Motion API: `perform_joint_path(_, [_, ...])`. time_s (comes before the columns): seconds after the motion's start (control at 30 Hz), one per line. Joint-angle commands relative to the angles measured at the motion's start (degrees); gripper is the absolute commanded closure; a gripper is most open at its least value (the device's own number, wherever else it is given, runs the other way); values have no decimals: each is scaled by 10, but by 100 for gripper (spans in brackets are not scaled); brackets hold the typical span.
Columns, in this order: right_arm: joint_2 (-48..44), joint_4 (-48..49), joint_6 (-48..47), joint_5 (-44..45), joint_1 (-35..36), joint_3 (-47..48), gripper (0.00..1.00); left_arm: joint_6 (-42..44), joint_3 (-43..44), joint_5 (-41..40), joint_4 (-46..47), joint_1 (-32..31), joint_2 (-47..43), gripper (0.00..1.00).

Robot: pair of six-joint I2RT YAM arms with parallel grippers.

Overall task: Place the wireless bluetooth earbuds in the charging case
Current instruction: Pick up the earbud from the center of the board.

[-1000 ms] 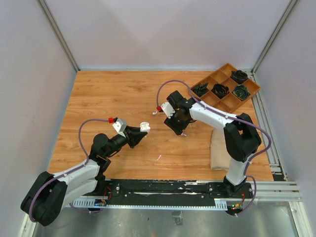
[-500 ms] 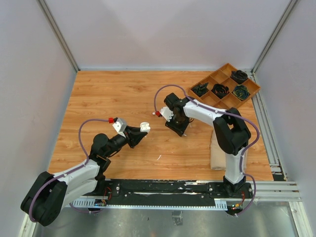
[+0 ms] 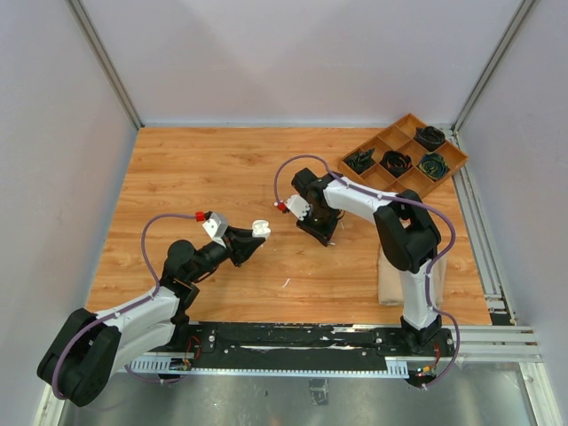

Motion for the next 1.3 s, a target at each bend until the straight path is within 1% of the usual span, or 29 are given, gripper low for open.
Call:
perform_joint_path(0.0, [27,-18,-8,16,-7,6,76,6,14,6,14,2,-3,100])
perform_joint_path(0.13, [12,-17,1,16,-8,1,81,7,14,6,14,2,-4,100])
perform_joint_path(0.3, [-36,3,22,1,-7,-14,85,9,6,0,28,2,-5,100])
perform_joint_path(0.5, [-100,29,71,-14,-5,-31,86,18,0,-11,32,2,-12,100])
perform_joint_path(0.8, [-213,101,143,-48,7,-78,86,40,-17,-17,58,2,-19,100])
perform_joint_path(0.87, [-238,123,156,-56,11,-90,85,45,-22,-15,69,2,-21,100])
perform_joint_path(1.0, [-294,173,191,-73,22,-121,85,62,-39,14,115,2,-24,100])
perform_joint_path(1.13, [-354,240,236,-99,36,-158,85,73,-63,39,182,2,-23,100])
perform_joint_path(1.27, [-404,318,283,-127,47,-203,86,83,-74,50,214,2,-18,100])
